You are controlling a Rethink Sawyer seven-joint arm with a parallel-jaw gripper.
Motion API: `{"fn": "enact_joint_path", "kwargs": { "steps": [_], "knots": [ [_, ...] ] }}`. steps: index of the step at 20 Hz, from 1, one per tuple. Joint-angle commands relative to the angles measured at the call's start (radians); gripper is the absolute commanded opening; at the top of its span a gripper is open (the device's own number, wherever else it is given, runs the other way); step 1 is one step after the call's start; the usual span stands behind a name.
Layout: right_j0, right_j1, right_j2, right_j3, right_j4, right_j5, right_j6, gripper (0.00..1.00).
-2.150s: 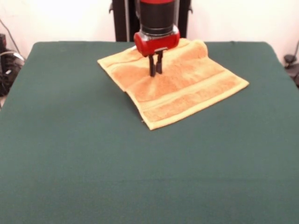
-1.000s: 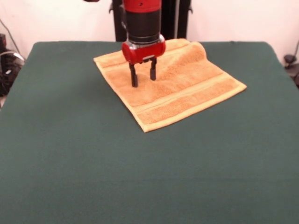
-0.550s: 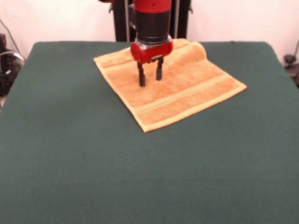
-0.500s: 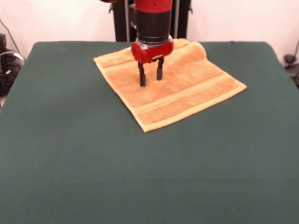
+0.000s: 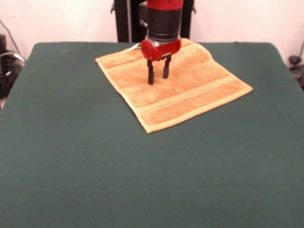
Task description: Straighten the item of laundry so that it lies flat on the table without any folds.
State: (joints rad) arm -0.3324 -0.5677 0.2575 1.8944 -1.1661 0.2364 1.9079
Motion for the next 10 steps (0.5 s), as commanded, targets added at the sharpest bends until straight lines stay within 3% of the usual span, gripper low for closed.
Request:
{"fn": "enact_joint_path", "kwargs": {
  "steps": [1, 10],
  "knots": [
    [0.116, 0.097, -0.162, -0.004, 0.042, -0.123, 0.297, 1.00],
    [0.167, 0.016, -0.223, 0.087, 0.139, -0.161, 0.240, 1.00]
  ]
}}
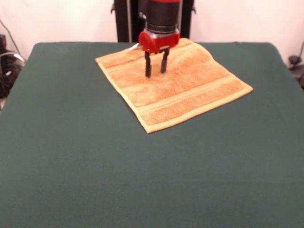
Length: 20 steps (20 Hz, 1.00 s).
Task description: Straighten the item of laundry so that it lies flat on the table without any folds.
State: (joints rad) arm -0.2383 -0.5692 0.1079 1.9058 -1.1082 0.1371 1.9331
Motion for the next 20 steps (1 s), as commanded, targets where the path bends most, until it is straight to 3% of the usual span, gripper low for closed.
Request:
{"fn": "enact_joint_path", "kwargs": {
  "steps": [1, 7, 15, 20],
  "knots": [
    [0.088, 0.016, -0.092, 0.081, 0.086, -0.081, 0.220, 1.00],
    [0.172, 0.078, -0.197, 0.072, 0.126, -0.194, 0.244, 1.00],
    [0.284, 0.206, -0.364, 0.063, 0.263, -0.418, 0.206, 1.00],
    [0.294, 0.238, -0.385, 0.060, 0.310, -0.463, 0.154, 1.00]
  ]
}}
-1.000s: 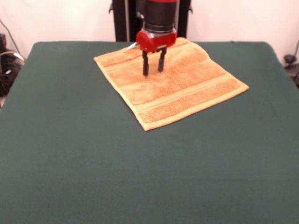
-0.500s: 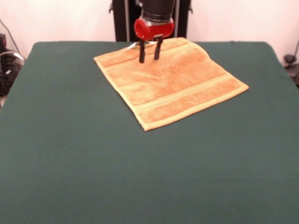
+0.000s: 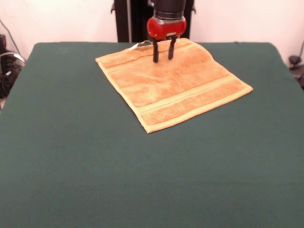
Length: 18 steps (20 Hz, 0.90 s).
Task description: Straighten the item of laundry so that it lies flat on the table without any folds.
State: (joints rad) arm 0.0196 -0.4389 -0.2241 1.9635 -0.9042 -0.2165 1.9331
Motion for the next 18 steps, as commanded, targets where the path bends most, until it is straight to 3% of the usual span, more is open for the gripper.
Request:
{"fn": "enact_joint_path", "kwargs": {
  "steps": [1, 9, 18],
  "knots": [
    [0.034, 0.109, -0.052, 0.002, 0.108, -0.115, 0.144, 1.00],
    [0.040, 0.104, -0.049, 0.000, 0.132, -0.108, 0.113, 1.00],
    [0.030, 0.014, -0.025, 0.058, 0.124, -0.066, 0.119, 1.00]
  ]
}}
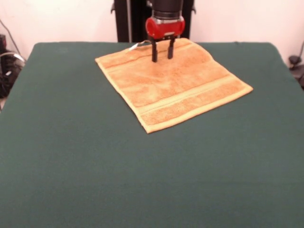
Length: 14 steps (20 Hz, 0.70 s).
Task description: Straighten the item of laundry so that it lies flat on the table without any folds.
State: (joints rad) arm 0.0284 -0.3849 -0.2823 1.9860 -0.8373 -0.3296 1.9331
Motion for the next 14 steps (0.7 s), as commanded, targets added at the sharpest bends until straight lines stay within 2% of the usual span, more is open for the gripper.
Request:
{"fn": "enact_joint_path", "kwargs": {
  "steps": [1, 3, 10, 14],
  "knots": [
    [0.025, -0.040, 0.029, 0.041, 0.059, 0.041, 0.119, 1.00],
    [0.031, -0.036, 0.023, 0.048, 0.064, 0.031, 0.120, 1.00],
    [0.076, 0.089, -0.054, 0.055, 0.138, -0.135, 0.124, 1.00],
    [0.065, 0.111, -0.055, 0.057, 0.145, -0.159, 0.120, 1.00]
  ]
}}
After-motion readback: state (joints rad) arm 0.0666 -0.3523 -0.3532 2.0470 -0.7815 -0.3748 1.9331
